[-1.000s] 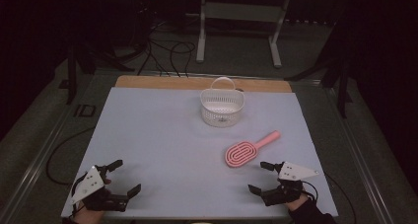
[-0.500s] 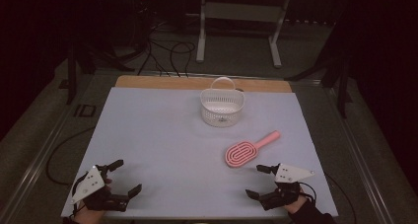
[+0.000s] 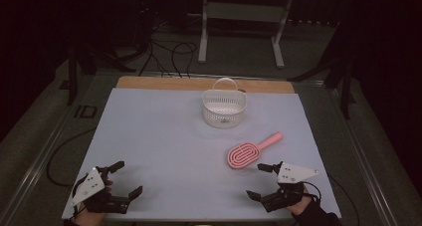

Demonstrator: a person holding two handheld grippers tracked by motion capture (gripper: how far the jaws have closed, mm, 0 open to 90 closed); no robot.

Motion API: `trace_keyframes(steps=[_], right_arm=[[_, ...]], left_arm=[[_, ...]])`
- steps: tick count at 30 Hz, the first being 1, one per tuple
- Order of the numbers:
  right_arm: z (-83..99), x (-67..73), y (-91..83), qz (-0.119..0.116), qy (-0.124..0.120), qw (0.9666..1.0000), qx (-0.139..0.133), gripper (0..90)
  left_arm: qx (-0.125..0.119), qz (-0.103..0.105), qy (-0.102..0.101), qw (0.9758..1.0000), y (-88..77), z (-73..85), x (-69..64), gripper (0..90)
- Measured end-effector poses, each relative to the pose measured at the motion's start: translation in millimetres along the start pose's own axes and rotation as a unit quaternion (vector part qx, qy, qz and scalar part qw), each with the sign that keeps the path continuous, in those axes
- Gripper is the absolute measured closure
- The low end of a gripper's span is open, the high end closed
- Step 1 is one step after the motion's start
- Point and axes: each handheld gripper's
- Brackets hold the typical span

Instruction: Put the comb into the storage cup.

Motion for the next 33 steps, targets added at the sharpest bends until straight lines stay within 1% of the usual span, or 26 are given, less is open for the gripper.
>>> trace_keyframes(steps=[1,3,6,8,10,11,14,16,18,19,21,22,25,26,29,31,32,33], right_arm=[[-2.9,-0.1,-1.1,0.0,-0.004,1.0,-0.003,9.6],[-8.0,1.0,-2.3,0.001,-0.004,1.0,-0.008,9.6],[-15.1,3.5,-3.8,0.003,-0.015,0.9999,-0.004,9.7],[-19.6,3.8,-5.1,0.004,-0.024,0.9997,-0.007,9.7],[-24.2,4.4,-6.5,0.006,-0.025,0.9996,-0.011,9.8],[-26.5,3.9,-7.4,0.006,-0.029,0.9995,-0.01,9.8],[-32.7,3.3,-8.7,0.009,-0.03,0.9994,-0.013,10.3],[-37.0,2.9,-9.9,0.012,-0.04,0.999,-0.013,10.3],[-39.1,3.6,-10.7,0.012,-0.037,0.9992,-0.013,10.3],[-44.2,2.4,-12.5,0.016,-0.044,0.9988,-0.013,10.3],[-47.9,1.8,-13.6,0.021,-0.044,0.9987,-0.014,10.3],[-50.0,0.5,-14.2,0.021,-0.05,0.9985,-0.014,10.3],[-54.0,-1.0,-15.9,0.027,-0.05,0.9983,-0.014,10.4],[-58.5,-3.4,-17.3,0.032,-0.051,0.998,-0.018,10.4],[-63.4,-6.8,-18.7,0.039,-0.053,0.9977,-0.018,10.4],[-65.0,-8.3,-19.0,0.041,-0.05,0.9977,-0.018,10.5],[-68.5,-12.3,-19.1,0.047,-0.046,0.9976,-0.022,11.8],[-68.5,-12.3,-19.1,0.047,-0.046,0.9976,-0.022,11.8]], left_arm=[[0.001,0.0,0.001,1.0,0.0,0.0,-0.1,0.0],[0.002,0.0,0.0,1.0,0.3,0.2,-0.3,0.0],[0.001,0.0,-0.001,1.0,0.2,0.1,0.0,0.0],[0.001,-0.001,0.0,1.0,-0.1,0.2,0.0,0.0],[0.0,-0.001,-0.001,1.0,-0.2,0.1,0.2,0.1],[0.0,0.0,-0.002,1.0,-0.2,0.1,0.3,0.0],[0.002,0.0,-0.002,1.0,-0.2,0.5,0.3,0.1],[0.001,0.001,-0.004,1.0,0.0,0.5,0.7,0.0],[0.001,0.001,-0.004,1.0,0.0,0.4,0.6,0.0],[0.002,0.0,-0.003,1.0,0.1,0.6,0.5,0.0],[0.003,0.0,-0.004,1.0,0.0,0.6,0.7,0.0],[0.001,0.0,-0.004,1.0,-0.1,0.5,0.8,0.0],[0.002,0.0,-0.004,1.0,-0.2,0.7,0.9,0.0],[0.004,0.0,-0.003,1.0,-0.1,0.9,0.9,0.0],[0.001,0.0,-0.006,1.0,0.0,0.7,1.0,0.0],[0.002,0.0,-0.004,1.0,-0.1,0.8,1.0,0.0],[0.003,0.0,-0.003,1.0,-0.1,0.8,0.9,0.0],[0.003,0.0,-0.004,1.0,-0.1,0.7,0.8,0.0]])
Point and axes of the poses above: each handheld gripper's, and its own axes: y roughly forward along the jaws, z roughly out of its underside, x roughly to its left, and after that the axes turned 15 degrees about y, right-handed
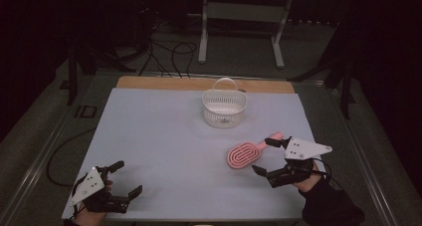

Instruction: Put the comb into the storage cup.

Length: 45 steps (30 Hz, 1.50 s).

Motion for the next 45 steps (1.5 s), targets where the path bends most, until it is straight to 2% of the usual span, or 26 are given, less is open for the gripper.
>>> trace_keyframes(steps=[7,13,16,18,24,36,39,45], right_arm=[[-7.3,-12.0,4.5,0.014,0.007,0.9999,0.0,12.8],[-14.0,-26.5,11.2,0.038,0.015,0.9991,0.008,13.7],[-15.3,-30.6,12.9,0.039,0.021,0.999,0.009,13.7],[-17.5,-36.3,15.5,0.043,0.034,0.9984,0.009,14.2],[-21.2,-45.3,19.0,0.056,0.037,0.9977,0.013,14.6],[-22.9,-64.6,28.5,0.084,0.053,0.9945,0.033,20.3],[-22.8,-72.7,32.6,0.1,0.064,0.9921,0.041,23.3],[-20.7,-81.4,38.6,0.104,0.072,0.9907,0.05,28.1]], left_arm=[[-0.002,-0.001,0.0,1.0,-0.3,-0.1,0.1,0.1],[-0.006,-0.007,-0.004,1.0,-1.3,-0.1,0.7,0.0],[-0.004,-0.005,-0.001,1.0,-0.7,-0.1,0.1,0.0],[-0.005,-0.003,-0.001,1.0,-0.4,-0.3,-0.1,0.0],[-0.005,-0.004,-0.002,1.0,-0.7,-0.1,0.2,0.0],[-0.005,-0.002,-0.003,1.0,-0.4,0.2,0.5,0.0],[-0.004,-0.001,-0.001,1.0,0.2,0.1,0.0,0.0],[-0.007,-0.002,-0.003,1.0,-0.2,0.3,0.4,0.0]])
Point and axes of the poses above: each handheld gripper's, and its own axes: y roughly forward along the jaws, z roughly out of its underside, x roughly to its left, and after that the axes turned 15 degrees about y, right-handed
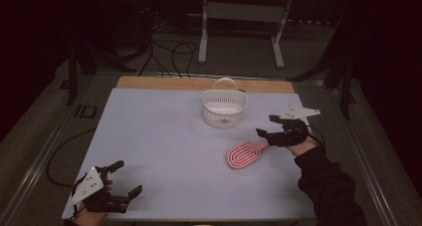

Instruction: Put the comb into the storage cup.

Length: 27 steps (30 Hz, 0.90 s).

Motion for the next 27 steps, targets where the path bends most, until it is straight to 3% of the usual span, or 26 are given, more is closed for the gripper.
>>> trace_keyframes(steps=[4,9,14,19,27], right_arm=[[0.0,-1.6,4.2,0.003,0.002,1.0,0.007,30.9],[0.8,-6.8,13.3,0.024,0.002,0.9996,0.016,36.9],[3.5,-11.7,19.4,0.04,0.004,0.9988,0.029,51.3],[4.7,-15.0,24.4,0.049,0.002,0.9979,0.043,59.1],[5.0,-21.3,34.1,0.075,0.002,0.9948,0.07,78.8]], left_arm=[[0.0,0.0,0.001,1.0,0.2,-0.2,-0.4,0.0],[0.0,0.0,0.0,1.0,0.0,0.1,0.2,0.0],[-0.001,0.001,0.0,1.0,0.3,0.2,0.2,0.0],[-0.001,0.0,0.001,1.0,0.2,0.2,0.4,0.0],[0.0,0.0,0.0,1.0,0.4,0.5,0.5,0.0]])
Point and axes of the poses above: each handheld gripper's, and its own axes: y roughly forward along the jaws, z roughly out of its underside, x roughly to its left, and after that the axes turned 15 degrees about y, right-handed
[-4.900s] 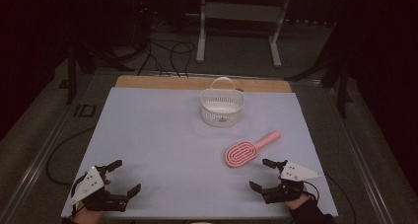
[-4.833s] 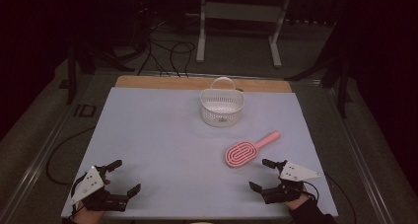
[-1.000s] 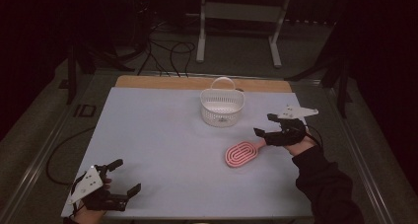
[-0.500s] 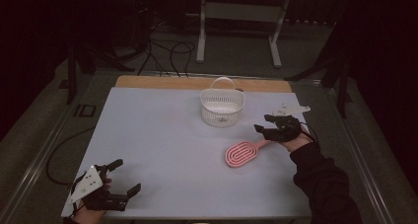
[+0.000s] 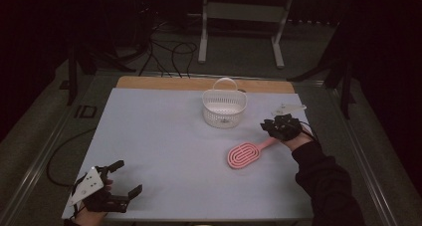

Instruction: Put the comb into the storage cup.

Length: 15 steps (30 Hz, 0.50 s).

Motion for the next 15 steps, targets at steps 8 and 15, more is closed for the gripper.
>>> trace_keyframes(steps=[8,15], right_arm=[[-0.2,-1.8,10.5,0.02,-0.014,0.9992,0.033,90.0],[0.8,-1.4,25.1,0.027,-0.041,0.9957,0.078,90.0]], left_arm=[[-0.003,0.0,-0.001,1.0,-0.1,0.0,0.2,0.0],[-0.001,0.001,-0.001,1.0,-0.1,0.2,0.2,0.0]])
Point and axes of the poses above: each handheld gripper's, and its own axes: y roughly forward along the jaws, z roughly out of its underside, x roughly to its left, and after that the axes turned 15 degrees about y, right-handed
